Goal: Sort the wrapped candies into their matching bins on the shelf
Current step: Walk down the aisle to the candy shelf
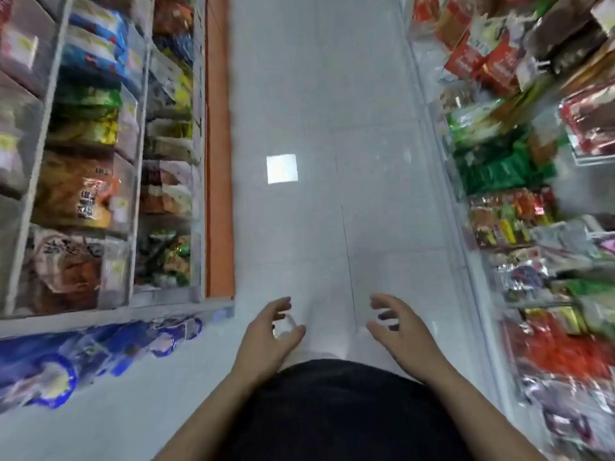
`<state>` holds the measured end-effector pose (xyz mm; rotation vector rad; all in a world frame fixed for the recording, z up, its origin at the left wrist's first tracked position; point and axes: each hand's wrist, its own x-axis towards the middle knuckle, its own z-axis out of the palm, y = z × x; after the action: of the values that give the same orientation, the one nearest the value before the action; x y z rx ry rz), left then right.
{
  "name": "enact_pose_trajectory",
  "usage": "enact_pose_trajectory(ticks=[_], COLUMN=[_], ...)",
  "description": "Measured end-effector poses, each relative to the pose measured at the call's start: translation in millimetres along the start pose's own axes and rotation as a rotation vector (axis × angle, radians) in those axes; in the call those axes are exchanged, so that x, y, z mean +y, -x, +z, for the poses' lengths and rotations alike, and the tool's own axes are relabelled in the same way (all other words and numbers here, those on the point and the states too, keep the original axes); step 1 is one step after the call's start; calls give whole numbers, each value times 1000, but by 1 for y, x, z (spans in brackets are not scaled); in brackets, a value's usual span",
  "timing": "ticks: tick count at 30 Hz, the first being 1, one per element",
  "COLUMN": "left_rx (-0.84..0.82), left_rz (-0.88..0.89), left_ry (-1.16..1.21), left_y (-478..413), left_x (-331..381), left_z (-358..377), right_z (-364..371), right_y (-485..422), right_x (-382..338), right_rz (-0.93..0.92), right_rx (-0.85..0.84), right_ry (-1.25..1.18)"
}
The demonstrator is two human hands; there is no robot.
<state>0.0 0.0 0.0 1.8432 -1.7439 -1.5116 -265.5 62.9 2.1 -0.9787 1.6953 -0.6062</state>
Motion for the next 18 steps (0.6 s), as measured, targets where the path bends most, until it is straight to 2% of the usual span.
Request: enact_pose_trajectory(ticks=[4, 9, 14, 18], left_rx=[-6, 28, 102, 118], left_rz=[-66, -120, -168, -203], left_ry=[-47, -60, -49, -28], left_y=[-24, -42, -71, -129], left_x=[22, 39, 41, 38], left_z=[10, 16, -11, -47], right_z=[-27, -58, -73, -64], right_y=[-11, -44, -121, -206], right_x=[16, 17, -27, -78], right_rz=[88, 95, 39, -5], right_rx=[-5, -49, -103, -163], right_ry=[-31, 6, 74, 221])
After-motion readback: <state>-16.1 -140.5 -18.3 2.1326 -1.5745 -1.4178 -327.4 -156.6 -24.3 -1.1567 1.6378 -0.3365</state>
